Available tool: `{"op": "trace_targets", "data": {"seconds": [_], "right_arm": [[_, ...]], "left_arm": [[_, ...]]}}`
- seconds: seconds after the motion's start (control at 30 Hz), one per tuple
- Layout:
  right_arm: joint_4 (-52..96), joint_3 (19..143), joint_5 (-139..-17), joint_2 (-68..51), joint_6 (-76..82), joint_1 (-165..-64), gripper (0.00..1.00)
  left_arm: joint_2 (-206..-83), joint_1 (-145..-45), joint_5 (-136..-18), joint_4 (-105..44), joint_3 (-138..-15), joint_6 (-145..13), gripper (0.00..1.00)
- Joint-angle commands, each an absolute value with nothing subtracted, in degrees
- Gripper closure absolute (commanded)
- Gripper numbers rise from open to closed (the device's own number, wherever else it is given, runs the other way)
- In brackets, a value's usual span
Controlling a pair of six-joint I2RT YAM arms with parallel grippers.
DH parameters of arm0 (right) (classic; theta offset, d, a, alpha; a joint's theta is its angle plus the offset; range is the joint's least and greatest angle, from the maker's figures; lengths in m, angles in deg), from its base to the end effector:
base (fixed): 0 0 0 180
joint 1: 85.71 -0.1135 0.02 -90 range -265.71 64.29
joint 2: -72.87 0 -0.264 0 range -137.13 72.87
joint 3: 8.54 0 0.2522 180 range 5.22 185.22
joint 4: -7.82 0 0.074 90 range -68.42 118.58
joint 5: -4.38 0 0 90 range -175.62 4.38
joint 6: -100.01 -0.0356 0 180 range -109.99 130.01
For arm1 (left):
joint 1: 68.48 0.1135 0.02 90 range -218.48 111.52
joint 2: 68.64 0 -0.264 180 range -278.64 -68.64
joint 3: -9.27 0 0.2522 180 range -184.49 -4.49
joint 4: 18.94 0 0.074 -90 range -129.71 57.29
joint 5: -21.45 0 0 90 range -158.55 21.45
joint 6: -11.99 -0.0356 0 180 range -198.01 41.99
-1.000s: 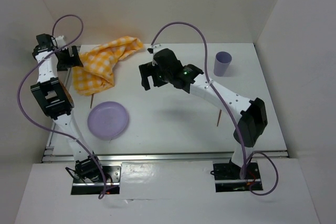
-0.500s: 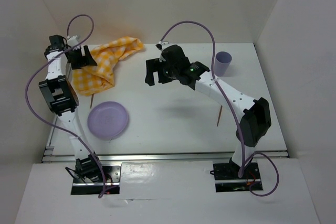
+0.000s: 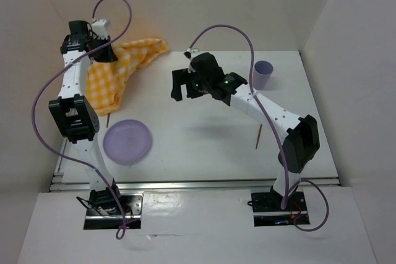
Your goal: Set the dinner table for one person
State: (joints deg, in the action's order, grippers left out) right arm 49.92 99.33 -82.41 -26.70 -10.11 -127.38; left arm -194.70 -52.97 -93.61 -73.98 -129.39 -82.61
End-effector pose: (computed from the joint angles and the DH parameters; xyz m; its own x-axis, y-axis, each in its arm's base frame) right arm 0.3008 0.2704 0.3493 -0.6305 -0.1014 -0.7696 -0.5130 0.7985 0.3151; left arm 0.4858 0.1192 0.3102 -0.6434 -0.1032 -0.7585 0.1109 0.9679 -0.2257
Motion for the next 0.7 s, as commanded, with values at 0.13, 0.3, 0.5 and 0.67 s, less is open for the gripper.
{"op": "trace_targets", "data": {"seconds": [0.13, 0.3, 0.5, 0.67], "right_arm": [[46.3, 94.3, -82.7, -20.7, -10.9, -126.3, 0.01], [42.2, 89.0, -82.1, -14.7, -11.4, -125.8, 0.01], [41.0, 83.1, -86.0, -2.1, -9.4, -125.8, 0.01], [42.8, 79.1, -90.9, 6.3, -8.8, -125.8, 0.01]], "left_arm": [[-171.6, -60.9, -90.9, -68.5, -132.7, -88.6, 1.0], [-162.9, -66.6, -96.8, -71.7, -134.3, -92.5, 1.0], [-156.1, -69.8, -106.2, -76.4, -137.3, -87.9, 1.0], [-153.4, -69.8, -120.7, -72.6, -133.4, -76.9, 1.0]]}}
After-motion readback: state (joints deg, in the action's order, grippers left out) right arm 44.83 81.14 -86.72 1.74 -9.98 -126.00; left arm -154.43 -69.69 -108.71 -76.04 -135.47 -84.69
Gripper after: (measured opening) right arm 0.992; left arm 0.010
